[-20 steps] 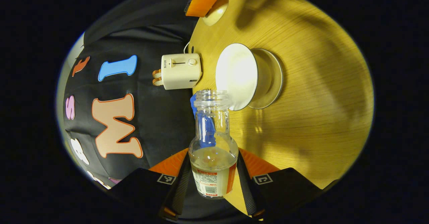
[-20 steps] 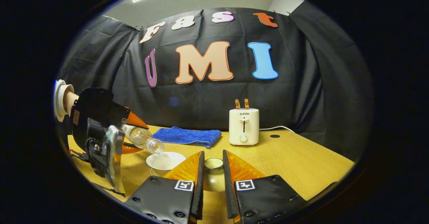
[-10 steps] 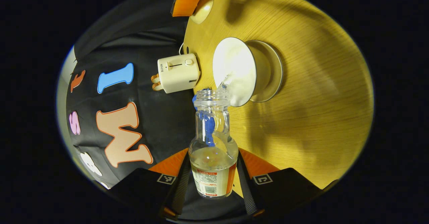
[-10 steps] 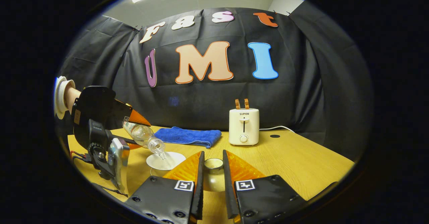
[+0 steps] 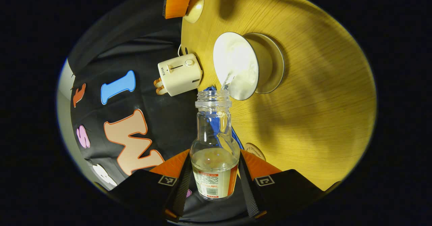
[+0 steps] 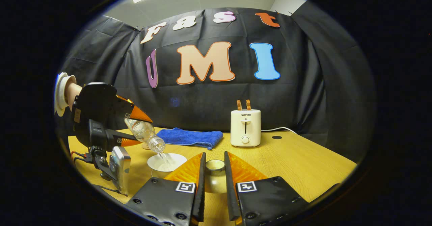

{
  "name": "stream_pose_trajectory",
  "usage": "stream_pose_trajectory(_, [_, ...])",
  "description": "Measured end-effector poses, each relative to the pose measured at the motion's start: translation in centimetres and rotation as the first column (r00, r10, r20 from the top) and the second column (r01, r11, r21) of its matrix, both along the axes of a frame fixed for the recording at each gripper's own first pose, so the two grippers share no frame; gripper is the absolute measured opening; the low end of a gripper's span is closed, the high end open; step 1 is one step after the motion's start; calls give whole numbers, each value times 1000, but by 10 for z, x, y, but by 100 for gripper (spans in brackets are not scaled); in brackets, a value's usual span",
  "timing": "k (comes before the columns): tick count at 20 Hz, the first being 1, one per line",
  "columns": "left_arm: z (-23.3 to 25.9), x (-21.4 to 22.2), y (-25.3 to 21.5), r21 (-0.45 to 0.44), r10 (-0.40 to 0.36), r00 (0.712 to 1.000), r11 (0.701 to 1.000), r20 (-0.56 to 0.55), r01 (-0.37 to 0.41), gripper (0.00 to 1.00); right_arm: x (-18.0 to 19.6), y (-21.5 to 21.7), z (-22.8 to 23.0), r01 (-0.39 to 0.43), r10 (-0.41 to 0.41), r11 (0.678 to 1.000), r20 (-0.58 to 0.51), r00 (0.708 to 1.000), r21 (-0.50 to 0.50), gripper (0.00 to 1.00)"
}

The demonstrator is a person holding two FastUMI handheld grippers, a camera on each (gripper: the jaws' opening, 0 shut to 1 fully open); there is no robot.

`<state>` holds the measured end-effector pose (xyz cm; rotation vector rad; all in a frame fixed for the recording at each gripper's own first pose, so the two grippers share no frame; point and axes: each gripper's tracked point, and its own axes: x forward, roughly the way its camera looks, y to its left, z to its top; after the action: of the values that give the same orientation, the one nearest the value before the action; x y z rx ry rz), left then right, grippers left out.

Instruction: Open the teacup lid with one hand, grasp the water bottle and pour water into the teacup with the other hand; after pouring, place the water bottle on the coaster and then close the teacup lid.

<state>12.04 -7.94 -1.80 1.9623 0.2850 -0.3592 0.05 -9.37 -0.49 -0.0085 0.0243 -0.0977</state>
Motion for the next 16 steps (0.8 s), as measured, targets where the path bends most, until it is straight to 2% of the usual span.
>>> stream_pose_trajectory(10, [18, 4, -10, 104, -46, 998, 994, 39, 42, 68, 0, 0, 1, -1, 1, 1000, -1, 1000, 0, 31])
stream_pose_trajectory(16, [23, 5, -10, 134, -58, 997, 990, 45, 51, 68, -1, 0, 1, -1, 1, 1000, -1, 1000, 0, 31])
